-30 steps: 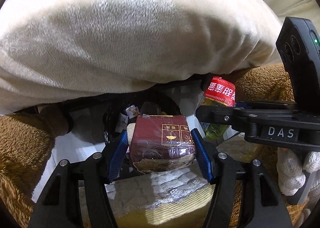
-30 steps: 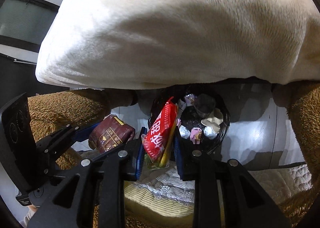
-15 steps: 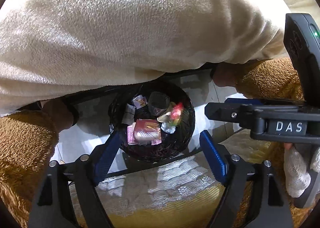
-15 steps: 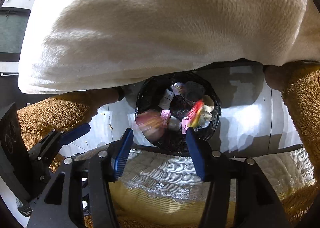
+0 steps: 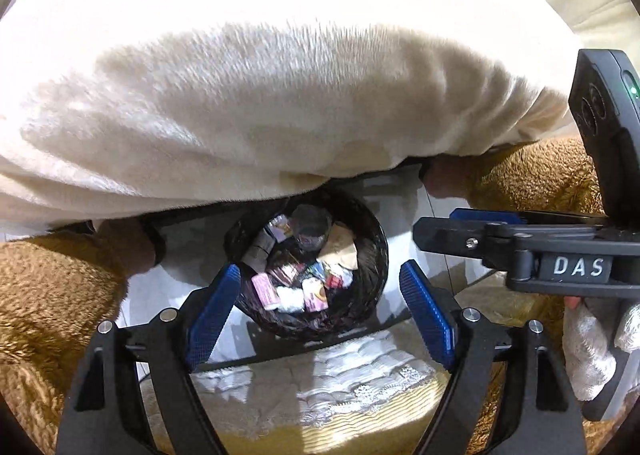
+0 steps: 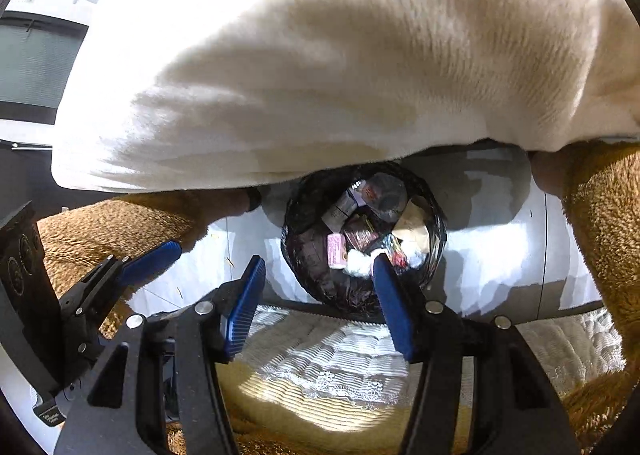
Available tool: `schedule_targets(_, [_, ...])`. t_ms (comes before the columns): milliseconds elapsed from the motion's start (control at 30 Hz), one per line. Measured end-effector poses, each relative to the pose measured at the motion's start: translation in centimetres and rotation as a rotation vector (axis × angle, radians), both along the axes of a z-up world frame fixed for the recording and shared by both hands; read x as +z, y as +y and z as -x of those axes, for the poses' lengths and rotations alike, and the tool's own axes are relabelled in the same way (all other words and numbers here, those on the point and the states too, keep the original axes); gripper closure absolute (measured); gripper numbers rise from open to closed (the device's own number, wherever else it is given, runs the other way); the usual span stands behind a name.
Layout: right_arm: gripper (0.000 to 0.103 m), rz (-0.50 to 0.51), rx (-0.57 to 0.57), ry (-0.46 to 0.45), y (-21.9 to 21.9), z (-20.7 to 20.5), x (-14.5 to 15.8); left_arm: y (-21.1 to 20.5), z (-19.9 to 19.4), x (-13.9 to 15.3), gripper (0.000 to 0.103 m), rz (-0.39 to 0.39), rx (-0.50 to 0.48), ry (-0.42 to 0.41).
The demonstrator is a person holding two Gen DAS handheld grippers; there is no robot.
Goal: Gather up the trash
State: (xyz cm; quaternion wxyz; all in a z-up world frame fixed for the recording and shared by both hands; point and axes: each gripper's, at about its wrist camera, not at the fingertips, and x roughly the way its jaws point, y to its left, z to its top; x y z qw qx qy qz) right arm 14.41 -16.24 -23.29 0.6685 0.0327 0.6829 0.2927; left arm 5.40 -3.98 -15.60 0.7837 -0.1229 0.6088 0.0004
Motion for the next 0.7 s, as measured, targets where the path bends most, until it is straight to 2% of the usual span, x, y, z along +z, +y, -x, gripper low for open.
schedule_targets(200, [0.046,-0.061,-0.004,-0.092,-0.9,0.2,2.5,-0.6,0.6,1.9,0.022,-0.034,-0.034,-0.089])
schedule_targets(500, [0.046,-0.158,0.001,-0.311,-2.8,1.4,7.3,0.6,1.2,4.0,0.022,-0.077,0.014,-0.199])
schedule_targets(700, [0.046,-0.191,0.046,-0.467,-2.9,2.7,10.2,1.1,2.2,6.1,0.022,-0.1,0.022,-0.316])
